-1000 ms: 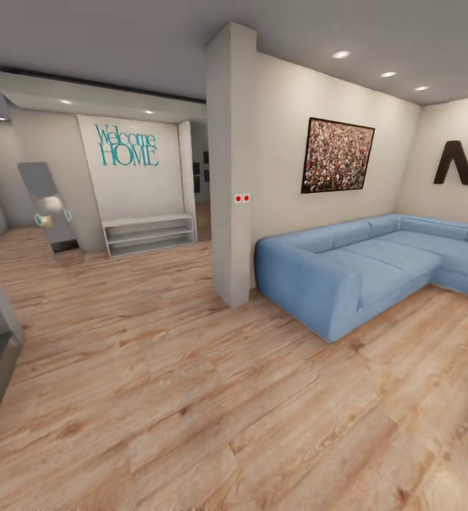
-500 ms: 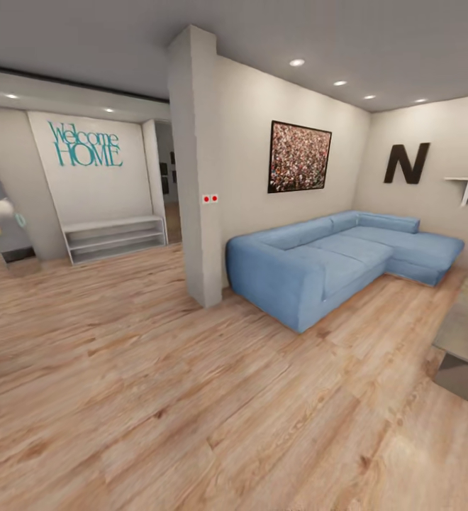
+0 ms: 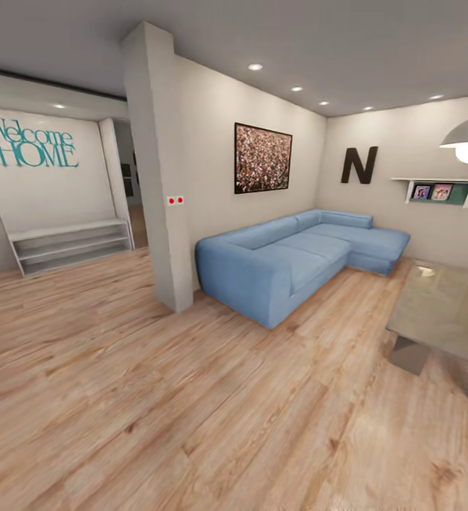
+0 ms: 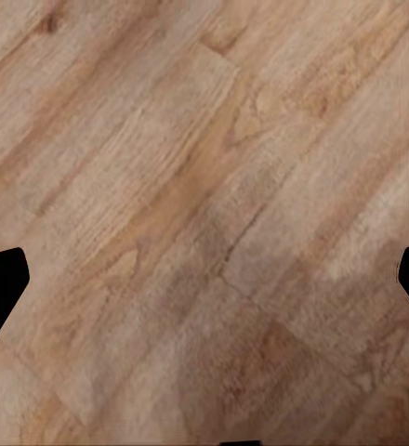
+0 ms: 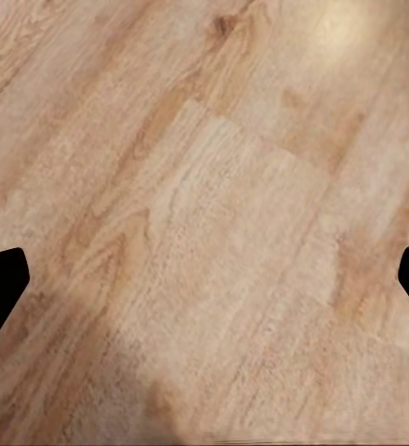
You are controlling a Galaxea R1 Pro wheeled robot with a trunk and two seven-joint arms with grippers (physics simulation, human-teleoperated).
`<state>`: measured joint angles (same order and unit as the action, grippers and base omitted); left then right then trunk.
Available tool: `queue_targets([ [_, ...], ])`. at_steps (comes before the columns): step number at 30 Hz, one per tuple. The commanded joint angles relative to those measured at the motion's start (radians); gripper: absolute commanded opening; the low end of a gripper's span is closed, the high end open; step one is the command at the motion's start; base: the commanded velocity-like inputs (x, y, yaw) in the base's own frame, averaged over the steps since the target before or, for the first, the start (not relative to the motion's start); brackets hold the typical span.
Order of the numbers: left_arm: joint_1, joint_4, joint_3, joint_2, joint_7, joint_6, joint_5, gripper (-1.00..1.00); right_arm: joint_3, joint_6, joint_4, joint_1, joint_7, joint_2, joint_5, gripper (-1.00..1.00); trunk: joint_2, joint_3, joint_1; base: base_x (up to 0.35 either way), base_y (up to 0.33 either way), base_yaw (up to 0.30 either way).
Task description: Pick up the poster from the kitchen countertop and hang it on one of the wall nails in the kitchen.
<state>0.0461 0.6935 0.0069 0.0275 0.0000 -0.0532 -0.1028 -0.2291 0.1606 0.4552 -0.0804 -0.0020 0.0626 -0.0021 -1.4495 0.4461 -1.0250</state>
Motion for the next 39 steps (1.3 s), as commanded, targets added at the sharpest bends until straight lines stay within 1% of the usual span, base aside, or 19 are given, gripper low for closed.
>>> queue_targets([
  [1,0.000,0.001,0.001,0.000,0.000,-0.002,-0.010,1.00,-0.023,0.004,-0.001,-0.001,0.000,-0.001,0.000,1.00,0.000,0.001,0.000,0.000,0.000,-0.300],
  [5,0.000,-0.006,0.003,0.000,0.000,-0.003,-0.009,1.00,-0.052,0.004,0.000,-0.001,-0.001,-0.004,0.004,1.00,0.000,0.000,0.000,0.000,0.000,-0.300],
  [9,0.000,-0.009,0.005,0.000,0.000,-0.003,-0.009,1.00,-0.056,0.005,0.000,-0.001,-0.001,-0.006,0.005,1.00,0.000,0.000,0.000,0.000,0.000,-0.300],
  [39,0.001,-0.011,0.007,0.000,0.002,-0.004,-0.008,1.00,-0.055,0.008,-0.001,-0.001,0.000,-0.009,0.008,1.00,0.000,0.000,0.000,0.000,0.000,-0.300],
])
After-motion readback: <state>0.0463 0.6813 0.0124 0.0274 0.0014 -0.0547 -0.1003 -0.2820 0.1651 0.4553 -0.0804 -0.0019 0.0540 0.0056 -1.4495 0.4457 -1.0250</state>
